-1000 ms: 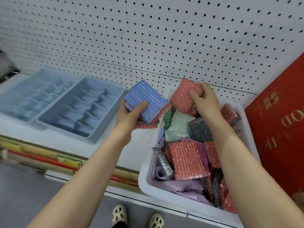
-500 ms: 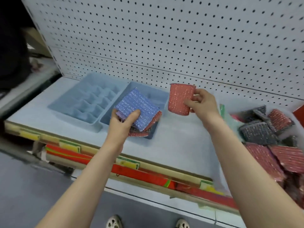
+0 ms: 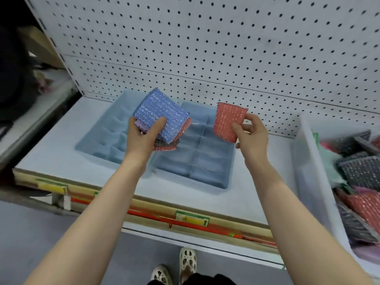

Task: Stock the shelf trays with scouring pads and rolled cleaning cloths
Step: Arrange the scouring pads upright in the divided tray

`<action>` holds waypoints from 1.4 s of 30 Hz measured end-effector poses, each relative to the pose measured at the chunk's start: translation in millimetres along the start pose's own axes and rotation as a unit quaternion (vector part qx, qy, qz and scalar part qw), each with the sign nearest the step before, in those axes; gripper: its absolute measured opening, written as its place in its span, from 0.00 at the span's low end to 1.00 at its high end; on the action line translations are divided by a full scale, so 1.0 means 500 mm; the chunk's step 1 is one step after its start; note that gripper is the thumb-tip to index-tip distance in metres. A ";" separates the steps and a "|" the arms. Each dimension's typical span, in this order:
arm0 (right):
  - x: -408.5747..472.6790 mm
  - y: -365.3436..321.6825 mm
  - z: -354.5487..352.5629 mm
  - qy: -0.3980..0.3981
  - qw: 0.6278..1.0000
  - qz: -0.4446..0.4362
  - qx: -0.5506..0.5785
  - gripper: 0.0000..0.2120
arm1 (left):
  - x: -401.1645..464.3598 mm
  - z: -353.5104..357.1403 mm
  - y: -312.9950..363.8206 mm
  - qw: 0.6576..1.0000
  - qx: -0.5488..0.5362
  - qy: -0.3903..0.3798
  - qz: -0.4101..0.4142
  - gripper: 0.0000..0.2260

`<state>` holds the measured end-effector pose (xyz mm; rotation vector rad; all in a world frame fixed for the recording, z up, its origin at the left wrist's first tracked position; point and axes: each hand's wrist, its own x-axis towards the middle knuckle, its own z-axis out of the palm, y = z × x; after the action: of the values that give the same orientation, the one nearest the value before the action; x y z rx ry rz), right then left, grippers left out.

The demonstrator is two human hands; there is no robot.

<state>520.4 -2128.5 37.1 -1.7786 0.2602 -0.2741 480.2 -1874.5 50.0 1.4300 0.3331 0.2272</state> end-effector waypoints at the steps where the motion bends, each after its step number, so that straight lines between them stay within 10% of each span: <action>1: 0.013 0.003 0.011 -0.004 1.000 -0.002 -0.005 0.12 | 0.011 -0.001 -0.004 1.000 0.002 0.001 0.000 0.26; 23: 0.187 0.049 0.288 -0.058 0.879 -0.152 -0.448 0.12 | 0.245 -0.033 -0.031 0.994 0.007 -0.066 -0.087 0.19; 29: 0.117 -0.080 0.287 -0.057 0.980 -0.111 -0.156 0.07 | 0.251 -0.027 -0.013 0.990 0.010 -0.119 -0.069 0.23; 33: 0.084 -0.119 0.298 -0.203 0.973 -0.040 -0.098 0.06 | 0.248 -0.022 0.001 0.989 0.007 -0.135 -0.065 0.31; 42: 0.089 -0.089 0.255 -0.157 0.983 0.078 0.047 0.09 | 0.231 -0.048 -0.014 0.982 -0.008 -0.172 -0.073 0.23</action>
<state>604.8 -2015.2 55.0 -1.6697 0.1553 0.1052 579.0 -1812.6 30.2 1.3935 0.1508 -0.1374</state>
